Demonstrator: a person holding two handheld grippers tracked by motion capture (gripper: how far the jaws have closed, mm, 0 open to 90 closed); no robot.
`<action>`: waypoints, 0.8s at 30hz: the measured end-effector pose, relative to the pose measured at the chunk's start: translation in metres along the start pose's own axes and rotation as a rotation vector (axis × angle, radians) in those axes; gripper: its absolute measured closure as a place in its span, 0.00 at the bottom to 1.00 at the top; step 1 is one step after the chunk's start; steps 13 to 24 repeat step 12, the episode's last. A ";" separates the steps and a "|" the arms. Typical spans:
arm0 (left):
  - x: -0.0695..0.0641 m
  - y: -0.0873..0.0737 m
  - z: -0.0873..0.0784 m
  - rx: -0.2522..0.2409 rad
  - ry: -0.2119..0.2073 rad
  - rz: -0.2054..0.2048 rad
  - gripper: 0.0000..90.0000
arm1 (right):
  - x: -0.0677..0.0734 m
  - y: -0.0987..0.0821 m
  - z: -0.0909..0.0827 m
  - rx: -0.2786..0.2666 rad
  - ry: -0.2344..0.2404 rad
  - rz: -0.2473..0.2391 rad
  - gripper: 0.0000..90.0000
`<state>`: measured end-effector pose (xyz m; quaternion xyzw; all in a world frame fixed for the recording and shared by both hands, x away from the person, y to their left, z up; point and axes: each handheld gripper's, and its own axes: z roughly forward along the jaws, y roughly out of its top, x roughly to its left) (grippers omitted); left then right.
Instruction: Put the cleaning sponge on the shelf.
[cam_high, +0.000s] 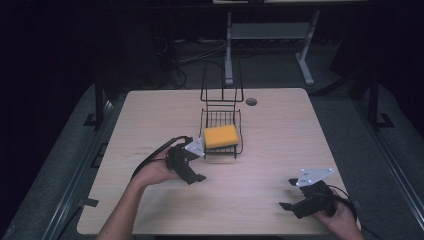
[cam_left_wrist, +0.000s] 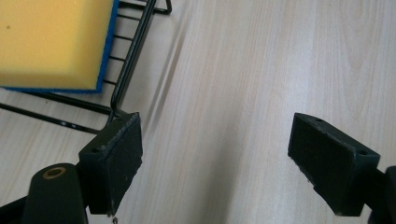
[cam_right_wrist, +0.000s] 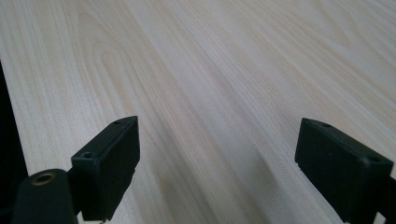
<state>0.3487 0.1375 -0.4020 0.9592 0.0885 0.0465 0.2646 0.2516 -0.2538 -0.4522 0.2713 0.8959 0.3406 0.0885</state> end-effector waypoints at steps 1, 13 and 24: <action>-0.001 -0.002 0.000 -0.006 0.002 -0.011 0.19 | 0.000 0.000 0.000 0.000 0.000 -0.001 0.15; -0.007 -0.011 0.001 0.008 -0.002 -0.013 0.19 | -0.002 -0.002 0.000 -0.001 -0.005 0.008 0.15; -0.007 -0.011 0.001 0.008 -0.002 -0.013 0.19 | -0.002 -0.002 0.000 -0.001 -0.005 0.008 0.15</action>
